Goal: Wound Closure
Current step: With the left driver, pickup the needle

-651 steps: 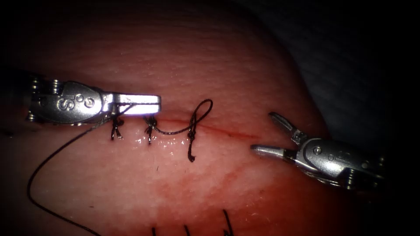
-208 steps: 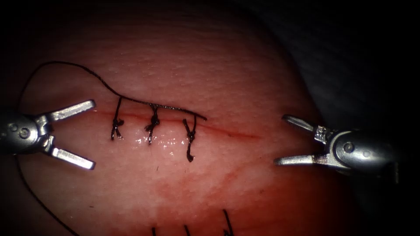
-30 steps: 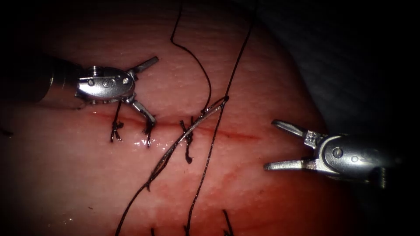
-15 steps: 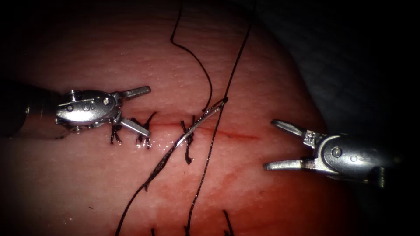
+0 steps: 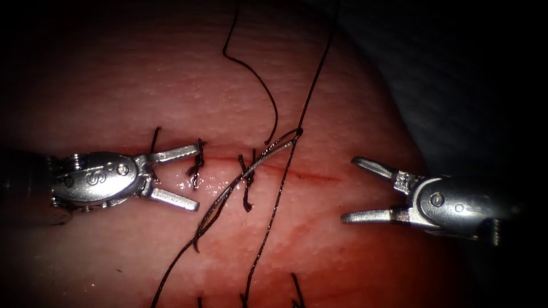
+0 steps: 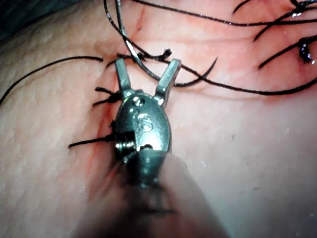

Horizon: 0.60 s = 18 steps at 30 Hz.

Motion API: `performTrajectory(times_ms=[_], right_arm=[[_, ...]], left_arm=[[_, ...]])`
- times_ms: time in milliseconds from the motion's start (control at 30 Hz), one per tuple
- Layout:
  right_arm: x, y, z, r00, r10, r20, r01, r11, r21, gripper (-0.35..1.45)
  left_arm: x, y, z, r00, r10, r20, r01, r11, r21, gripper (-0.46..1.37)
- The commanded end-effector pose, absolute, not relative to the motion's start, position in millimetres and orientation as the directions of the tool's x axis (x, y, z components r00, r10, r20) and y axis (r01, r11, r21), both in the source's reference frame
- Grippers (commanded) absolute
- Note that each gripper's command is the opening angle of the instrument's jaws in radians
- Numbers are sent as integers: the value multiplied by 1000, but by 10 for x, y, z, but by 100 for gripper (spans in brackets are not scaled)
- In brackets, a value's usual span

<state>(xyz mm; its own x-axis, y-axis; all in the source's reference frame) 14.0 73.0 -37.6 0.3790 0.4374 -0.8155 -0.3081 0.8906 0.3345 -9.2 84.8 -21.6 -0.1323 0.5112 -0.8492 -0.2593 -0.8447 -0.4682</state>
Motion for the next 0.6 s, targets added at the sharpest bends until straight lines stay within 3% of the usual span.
performTrajectory(times_ms=[33, 167, 333, 467, 600], right_arm=[[140, 730, -376, 381, 438, -815, -305, 891, 336, 91], [140, 730, -376, 381, 438, -815, -305, 891, 336, 92], [140, 730, -377, 381, 438, -815, -305, 891, 336, 92], [140, 729, -378, 381, 437, -815, -305, 891, 336, 91], [140, 729, -378, 380, 437, -815, -304, 891, 336, 92]], left_arm=[[-93, 848, -213, -136, 505, -852, -260, -848, -461, 46], [-97, 843, -206, -168, 510, -844, -247, -850, -465, 34], [-97, 844, -199, -207, 512, -833, -266, -849, -456, 42], [-95, 852, -188, -268, 518, -812, -344, -839, -422, 19], [-102, 844, -176, -343, 535, -772, -354, -835, -421, 24]])
